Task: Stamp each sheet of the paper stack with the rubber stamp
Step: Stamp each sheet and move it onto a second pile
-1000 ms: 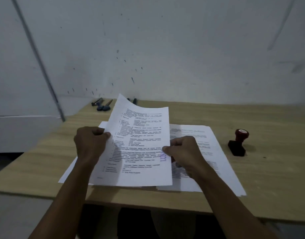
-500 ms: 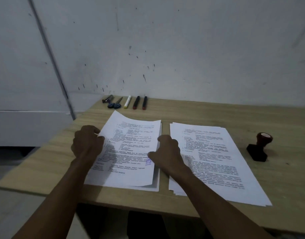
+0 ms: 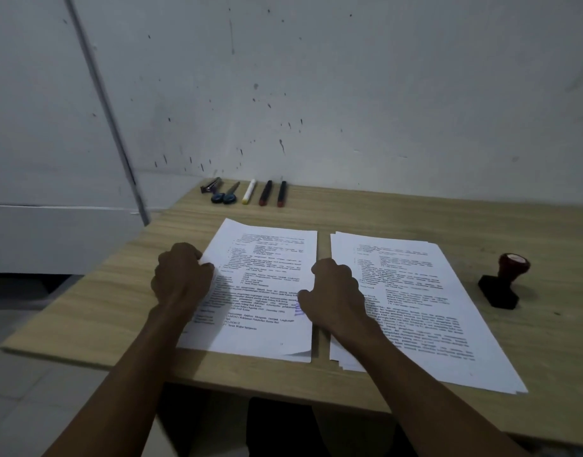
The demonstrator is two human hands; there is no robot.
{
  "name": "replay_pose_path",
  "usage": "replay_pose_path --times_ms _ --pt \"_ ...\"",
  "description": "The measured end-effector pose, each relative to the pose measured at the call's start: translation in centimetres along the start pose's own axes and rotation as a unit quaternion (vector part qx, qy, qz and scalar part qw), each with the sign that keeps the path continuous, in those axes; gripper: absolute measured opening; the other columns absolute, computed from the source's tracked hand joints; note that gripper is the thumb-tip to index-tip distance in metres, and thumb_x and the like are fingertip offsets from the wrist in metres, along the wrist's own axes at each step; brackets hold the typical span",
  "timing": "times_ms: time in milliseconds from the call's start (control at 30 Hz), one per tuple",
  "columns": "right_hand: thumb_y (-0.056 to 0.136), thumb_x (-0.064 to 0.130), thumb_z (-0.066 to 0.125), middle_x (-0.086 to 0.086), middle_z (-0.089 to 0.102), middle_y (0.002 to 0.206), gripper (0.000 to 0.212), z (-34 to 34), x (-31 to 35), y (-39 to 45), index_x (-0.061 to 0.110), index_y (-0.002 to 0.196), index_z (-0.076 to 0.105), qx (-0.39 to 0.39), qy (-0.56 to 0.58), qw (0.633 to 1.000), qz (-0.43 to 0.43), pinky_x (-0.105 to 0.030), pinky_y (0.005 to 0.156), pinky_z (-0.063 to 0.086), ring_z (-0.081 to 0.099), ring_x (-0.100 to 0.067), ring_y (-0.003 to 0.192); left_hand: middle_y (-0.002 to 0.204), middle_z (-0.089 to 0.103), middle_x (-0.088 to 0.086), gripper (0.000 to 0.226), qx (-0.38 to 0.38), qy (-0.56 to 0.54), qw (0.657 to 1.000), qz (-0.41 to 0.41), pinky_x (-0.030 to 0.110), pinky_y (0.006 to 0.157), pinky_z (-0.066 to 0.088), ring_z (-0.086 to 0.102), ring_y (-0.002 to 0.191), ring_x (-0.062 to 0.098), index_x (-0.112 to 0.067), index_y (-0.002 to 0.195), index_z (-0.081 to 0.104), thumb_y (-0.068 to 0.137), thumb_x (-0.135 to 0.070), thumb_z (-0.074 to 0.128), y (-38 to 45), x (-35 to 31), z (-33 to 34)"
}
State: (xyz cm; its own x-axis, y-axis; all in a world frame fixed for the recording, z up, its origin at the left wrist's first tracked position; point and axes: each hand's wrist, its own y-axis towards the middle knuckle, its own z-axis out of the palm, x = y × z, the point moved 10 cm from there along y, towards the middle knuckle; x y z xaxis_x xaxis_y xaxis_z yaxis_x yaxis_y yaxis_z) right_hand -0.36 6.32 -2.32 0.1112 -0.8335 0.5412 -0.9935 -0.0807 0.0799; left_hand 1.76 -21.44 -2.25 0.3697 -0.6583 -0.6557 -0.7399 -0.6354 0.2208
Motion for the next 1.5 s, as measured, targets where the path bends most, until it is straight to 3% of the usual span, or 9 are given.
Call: replay_pose_path --times_ms 133,267,467,700,800,900,1133,1333,1500 --pt "0.084 0.029 0.066 -0.006 0.055 0.119 0.038 -0.3 -0.1 -0.1 0.018 0.118 0.053 -0.013 -0.005 1.0 -0.005 -0.03 0.075 0.037 0.056 -0.028 0.107 0.111 0.066 0.013 0.026 -0.02 0.016 0.999 0.024 0.037 0.077 0.044 0.06 0.103 0.035 -0.008 0.102 0.068 0.08 -0.02 0.069 -0.3 -0.6 -0.5" --pt "0.083 0.037 0.067 -0.003 0.058 0.115 0.037 -1.5 -0.5 -0.5 0.021 0.114 0.056 -0.044 0.004 0.999 -0.017 -0.03 0.073 0.036 0.057 -0.026 0.102 0.124 0.059 0.015 0.04 -0.026 0.029 0.998 0.052 0.045 0.09 0.046 0.054 0.116 0.034 -0.01 0.118 0.064 0.083 -0.028 0.07 -0.5 -1.5 -0.7" --pt "0.081 0.046 0.067 0.002 0.066 0.106 0.04 -4.7 -3.6 -1.4 0.033 0.118 0.059 -0.097 0.021 0.995 -0.007 -0.03 0.076 0.039 0.059 -0.021 0.105 0.107 0.064 0.015 0.028 -0.054 -0.051 0.984 0.159 0.038 0.084 0.045 0.061 0.099 0.032 -0.008 0.108 0.069 0.084 -0.024 0.069 -3.2 -6.8 -0.4" --pt "0.081 0.037 0.072 0.003 0.067 0.088 0.026 -13.1 -10.7 -3.2 0.027 0.103 0.063 -0.239 0.018 0.971 0.023 -0.033 0.071 0.051 0.064 -0.02 0.086 0.093 0.067 0.005 0.016 0.016 -0.135 0.951 0.279 0.039 0.078 0.052 0.063 0.079 0.02 -0.012 0.095 0.072 0.082 -0.021 0.072 -9.2 -16.2 4.3" --pt "0.08 0.029 0.074 0.001 0.059 0.097 0.032 -16.6 -14.3 -3.8 0.023 0.104 0.054 -0.305 0.007 0.951 0.048 -0.032 0.066 0.044 0.054 -0.018 0.077 0.094 0.066 0.002 0.016 0.063 -0.144 0.931 0.329 0.036 0.076 0.052 0.061 0.078 0.014 -0.014 0.096 0.072 0.082 -0.023 0.072 -12.1 -20.0 7.0" --pt "0.075 0.019 0.074 -0.004 0.05 0.105 0.043 -18.7 -18.0 -3.9 0.019 0.106 0.043 -0.34 0.006 0.936 0.094 -0.036 0.066 0.039 0.056 -0.03 0.089 0.098 0.064 0.0 0.017 0.104 -0.155 0.912 0.365 0.035 0.078 0.051 0.06 0.081 0.012 -0.014 0.098 0.071 0.084 -0.024 0.07 -14.6 -22.8 9.6" --pt "0.075 0.04 0.077 -0.014 0.049 0.124 0.078 -19.0 -22.8 -1.4 0.029 0.138 0.031 -0.258 -0.017 0.954 0.152 -0.042 0.08 0.044 0.051 -0.038 0.114 0.098 0.063 -0.001 0.017 0.146 -0.152 0.896 0.392 0.039 0.079 0.051 0.06 0.087 0.017 -0.015 0.097 0.07 0.083 -0.023 0.071 -16.7 -25.8 13.1" --pt "0.086 0.042 0.066 -0.005 0.062 0.099 0.038 -18.4 -23.5 0.1 0.027 0.115 0.049 -0.212 -0.044 0.964 0.153 -0.035 0.074 0.039 0.06 -0.034 0.1 0.101 0.062 -0.001 0.021 0.159 -0.128 0.898 0.39 0.038 0.082 0.05 0.059 0.093 0.018 -0.016 0.1 0.069 0.082 -0.027 0.072 -16.4 -26.1 14.2" --pt "0.092 0.037 0.061 -0.01 0.059 0.099 0.032 -19.0 -23.4 0.0 0.02 0.114 0.045 -0.223 -0.055 0.963 0.143 -0.036 0.072 0.038 0.06 -0.036 0.093 0.119 0.058 -0.003 0.036 0.22 -0.077 0.876 0.421 0.036 0.097 0.041 0.049 0.113 0.016 -0.021 0.112 0.065 0.081 -0.038 0.071 -17.1 -26.4 15.5"
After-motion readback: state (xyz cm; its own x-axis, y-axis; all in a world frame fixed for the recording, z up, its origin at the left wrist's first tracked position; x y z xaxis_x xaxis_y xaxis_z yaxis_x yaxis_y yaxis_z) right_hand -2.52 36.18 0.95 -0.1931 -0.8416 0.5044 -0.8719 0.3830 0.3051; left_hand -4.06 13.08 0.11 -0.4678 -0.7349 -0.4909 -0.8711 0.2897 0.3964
